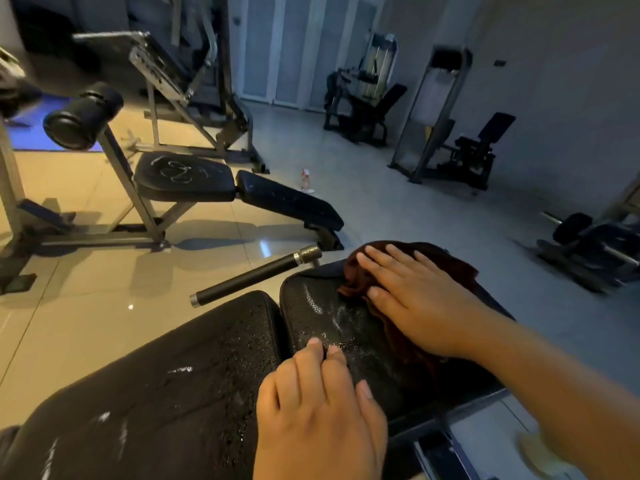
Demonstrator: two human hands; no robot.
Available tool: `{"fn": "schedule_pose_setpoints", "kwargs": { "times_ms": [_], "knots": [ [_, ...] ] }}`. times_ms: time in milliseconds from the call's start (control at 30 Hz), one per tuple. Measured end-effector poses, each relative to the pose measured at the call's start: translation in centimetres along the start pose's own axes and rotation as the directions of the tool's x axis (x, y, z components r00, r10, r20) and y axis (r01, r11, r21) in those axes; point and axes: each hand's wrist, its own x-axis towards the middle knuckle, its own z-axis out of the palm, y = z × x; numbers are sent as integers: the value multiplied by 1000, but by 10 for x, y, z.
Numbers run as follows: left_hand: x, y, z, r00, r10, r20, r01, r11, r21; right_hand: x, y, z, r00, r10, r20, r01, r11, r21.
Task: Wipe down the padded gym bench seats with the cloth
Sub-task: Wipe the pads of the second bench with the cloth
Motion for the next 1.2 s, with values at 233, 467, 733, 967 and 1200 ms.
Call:
{"fn": "schedule_pose_setpoints", "kwargs": {
  "times_ms": [233, 467, 733, 967, 1200],
  "knots": [
    [-14, -13, 4, 994, 89, 57, -87, 996, -30, -65, -12, 1, 984, -139, 112, 143, 989, -32],
    [-21, -20, 2, 985, 89, 145, -85, 996, -35, -34, -12, 1, 995, 96, 29, -95, 995, -30],
    [-24, -25, -1, 982, 113, 153, -113, 994, -4, -85, -15, 7, 996, -65, 56, 64, 998, 22],
    [-24, -25, 1, 982, 116, 149, -126, 990, 58, -31, -9, 2, 992, 123, 20, -122, 992, -43],
    [-24, -28, 4, 982, 143, 125, -155, 984, 92, -58, -23, 5, 994, -85, 67, 86, 996, -8]
  ]
}}
